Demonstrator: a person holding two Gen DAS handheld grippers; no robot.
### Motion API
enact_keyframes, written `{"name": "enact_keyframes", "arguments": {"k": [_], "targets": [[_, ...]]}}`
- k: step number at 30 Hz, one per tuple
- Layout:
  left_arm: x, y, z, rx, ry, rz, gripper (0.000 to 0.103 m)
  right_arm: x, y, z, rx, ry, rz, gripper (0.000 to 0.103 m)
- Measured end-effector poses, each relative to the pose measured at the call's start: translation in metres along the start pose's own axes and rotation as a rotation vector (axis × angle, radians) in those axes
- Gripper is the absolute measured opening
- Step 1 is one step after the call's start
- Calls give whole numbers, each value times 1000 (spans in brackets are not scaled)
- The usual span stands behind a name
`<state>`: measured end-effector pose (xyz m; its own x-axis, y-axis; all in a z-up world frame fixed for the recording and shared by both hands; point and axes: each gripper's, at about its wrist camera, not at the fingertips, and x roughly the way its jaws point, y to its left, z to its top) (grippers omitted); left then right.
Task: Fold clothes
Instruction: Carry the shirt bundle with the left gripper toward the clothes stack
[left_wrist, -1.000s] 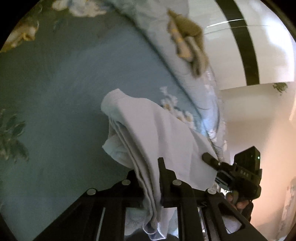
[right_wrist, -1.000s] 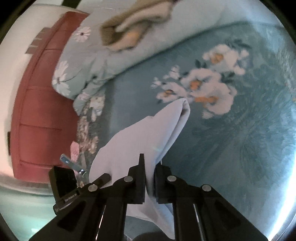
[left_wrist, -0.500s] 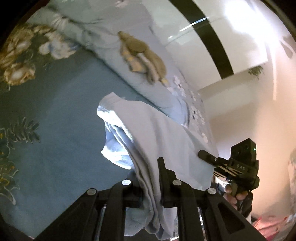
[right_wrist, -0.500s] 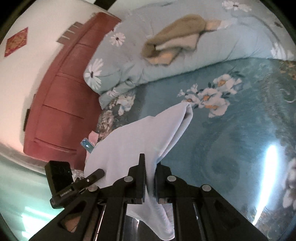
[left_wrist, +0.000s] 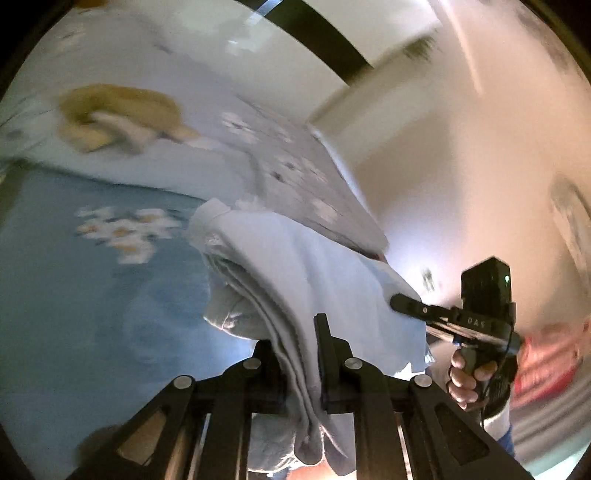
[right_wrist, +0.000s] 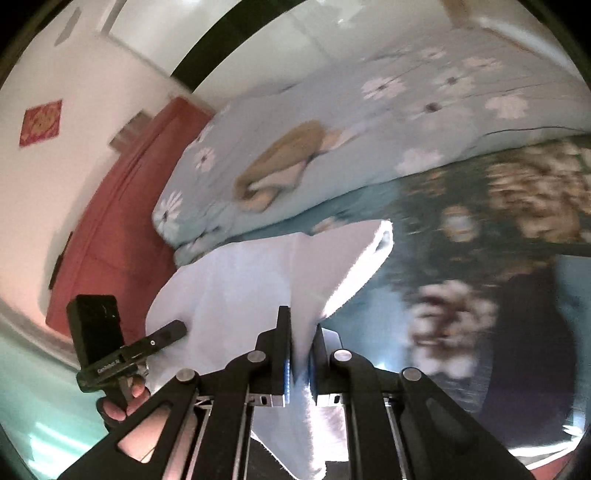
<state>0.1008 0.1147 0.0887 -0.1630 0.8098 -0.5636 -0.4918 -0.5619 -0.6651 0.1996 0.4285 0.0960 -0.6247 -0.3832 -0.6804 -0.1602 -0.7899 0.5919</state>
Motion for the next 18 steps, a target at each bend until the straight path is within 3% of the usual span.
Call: {"name": "enact_keyframes", "arguments": {"k": [6,10,13,15,18], "targets": [[84,-110,-1,147,138,-71,13,-106,-83,-2,69,-90,-107,7],[136,-163,-10,138,212,-156,13,-162,-131,-3,104,-131,-197,7],[178,-200,-17,145,270,-176,13,-199,-165,-3,138,-162,-252,7],[197,-220,-26,146,282,-182,13,-218,-182,0,140,-170,-286,7],[216,-234,-31,136,236,-206,13,-232,-208,4,134,-185,-281,7]]}}
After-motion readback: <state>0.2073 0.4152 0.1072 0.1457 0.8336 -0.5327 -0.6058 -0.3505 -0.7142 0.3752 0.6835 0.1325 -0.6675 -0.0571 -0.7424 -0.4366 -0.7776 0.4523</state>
